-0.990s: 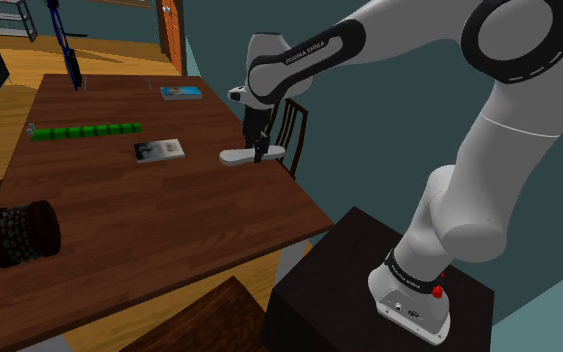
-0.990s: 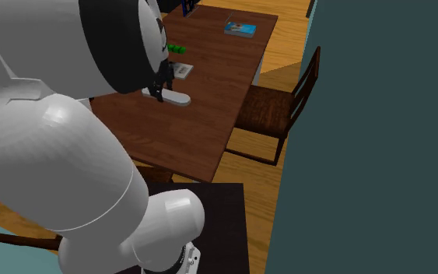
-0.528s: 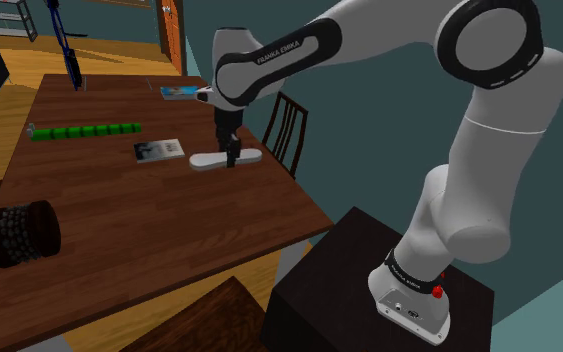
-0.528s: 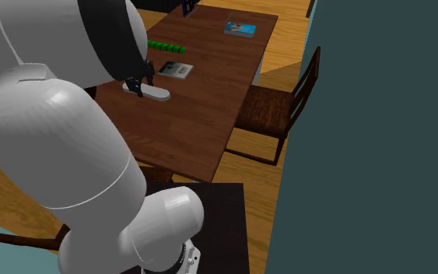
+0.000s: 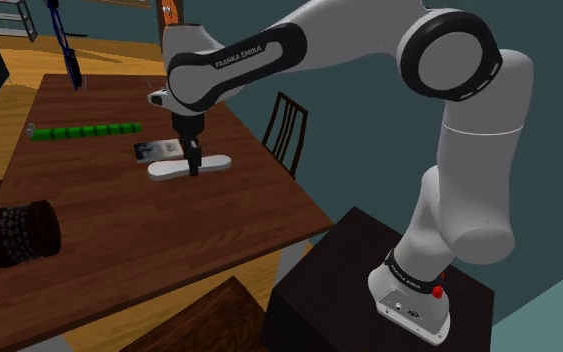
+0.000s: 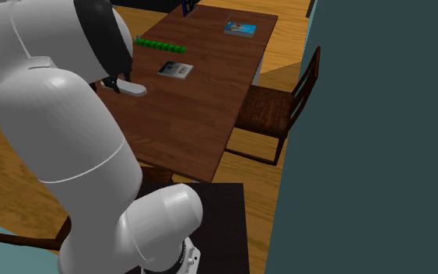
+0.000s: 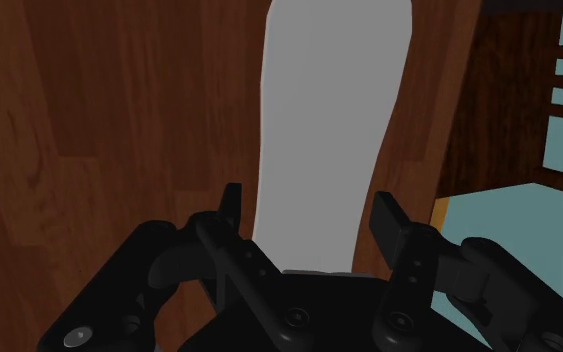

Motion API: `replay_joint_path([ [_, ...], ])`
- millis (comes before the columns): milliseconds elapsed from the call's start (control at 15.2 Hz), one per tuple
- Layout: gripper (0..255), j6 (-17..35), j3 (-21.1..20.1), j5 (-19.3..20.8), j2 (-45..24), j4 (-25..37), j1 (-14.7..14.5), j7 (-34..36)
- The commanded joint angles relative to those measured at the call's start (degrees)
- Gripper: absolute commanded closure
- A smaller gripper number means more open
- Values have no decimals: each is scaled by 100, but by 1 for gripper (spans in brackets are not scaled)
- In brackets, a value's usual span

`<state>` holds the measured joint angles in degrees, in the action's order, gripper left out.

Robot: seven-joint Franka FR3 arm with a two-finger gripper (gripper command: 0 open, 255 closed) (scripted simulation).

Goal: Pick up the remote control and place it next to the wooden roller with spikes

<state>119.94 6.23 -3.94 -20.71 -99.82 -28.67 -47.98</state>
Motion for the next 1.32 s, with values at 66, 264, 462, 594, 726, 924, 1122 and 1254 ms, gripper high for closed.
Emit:
replay_joint_path([
  [66,255,-229,-94,1,-433,673,-170,294],
  [264,255,-518,-171,6,-942,1478,-325,556],
  [462,255,-886,-235,14,-1535,2447,-471,807],
  [594,255,-1200,-273,20,-2006,3237,-563,968],
  [726,255,-1675,-311,27,-2678,4390,-656,1148],
  [924,255,-1461,-311,22,-2701,4197,-662,1139],
  [1122,255,-1261,-312,18,-2744,4040,-665,1132],
  [1254,255,-1133,-314,15,-2780,3948,-667,1127],
])
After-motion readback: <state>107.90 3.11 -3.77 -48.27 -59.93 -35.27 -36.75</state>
